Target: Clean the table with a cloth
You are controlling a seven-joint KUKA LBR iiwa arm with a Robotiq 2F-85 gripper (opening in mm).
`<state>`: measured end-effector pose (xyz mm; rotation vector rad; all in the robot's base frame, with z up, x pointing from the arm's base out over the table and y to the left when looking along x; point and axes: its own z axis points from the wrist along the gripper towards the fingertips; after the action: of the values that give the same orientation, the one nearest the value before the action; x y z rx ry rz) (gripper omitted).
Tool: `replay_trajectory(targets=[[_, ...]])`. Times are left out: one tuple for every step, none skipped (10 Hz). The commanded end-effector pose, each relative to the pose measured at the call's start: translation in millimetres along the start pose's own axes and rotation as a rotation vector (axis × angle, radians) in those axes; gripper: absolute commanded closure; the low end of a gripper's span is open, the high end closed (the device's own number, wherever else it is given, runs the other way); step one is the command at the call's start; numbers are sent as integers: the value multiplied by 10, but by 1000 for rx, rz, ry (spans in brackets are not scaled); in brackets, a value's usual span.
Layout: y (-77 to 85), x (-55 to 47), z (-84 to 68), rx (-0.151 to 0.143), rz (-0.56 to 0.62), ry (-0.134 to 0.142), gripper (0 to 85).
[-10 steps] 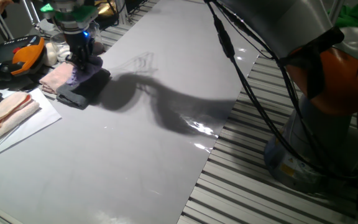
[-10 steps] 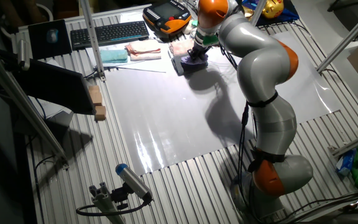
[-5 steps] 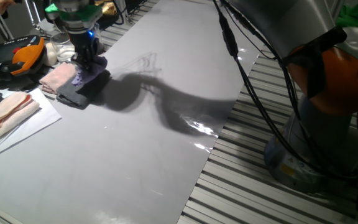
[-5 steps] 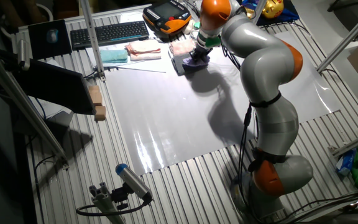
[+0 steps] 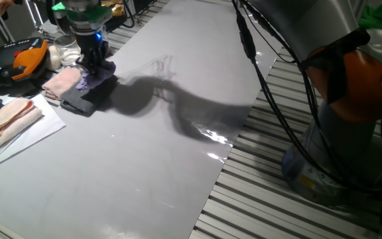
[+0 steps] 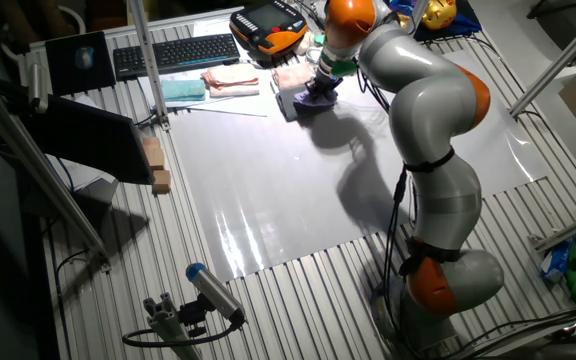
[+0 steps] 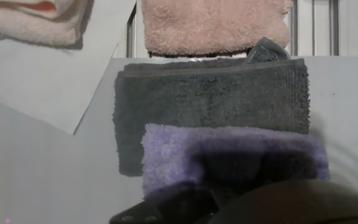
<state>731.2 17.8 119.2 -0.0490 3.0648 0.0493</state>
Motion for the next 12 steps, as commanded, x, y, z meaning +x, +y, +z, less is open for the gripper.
replay_trajectory(targets=[[0,-1,-2,4,6,0,850],[0,-1,-2,-4,13,0,850],[0,-1,-2,-17,12,-2,850],[0,-1,-2,-17,17,-2,850],[0,-1,-2,-2,33,0,850],[0,-1,-2,-1,60,-2,850],[0,-1,-2,1,60,-2,850],[0,-1,-2,-2,43,-2,850],[12,31,-22,4,8,-6,850],[37,132,-66,9,-13,-13,850],[44,254,-94,9,-20,-17,850],[55,370,-97,20,-23,-21,850]])
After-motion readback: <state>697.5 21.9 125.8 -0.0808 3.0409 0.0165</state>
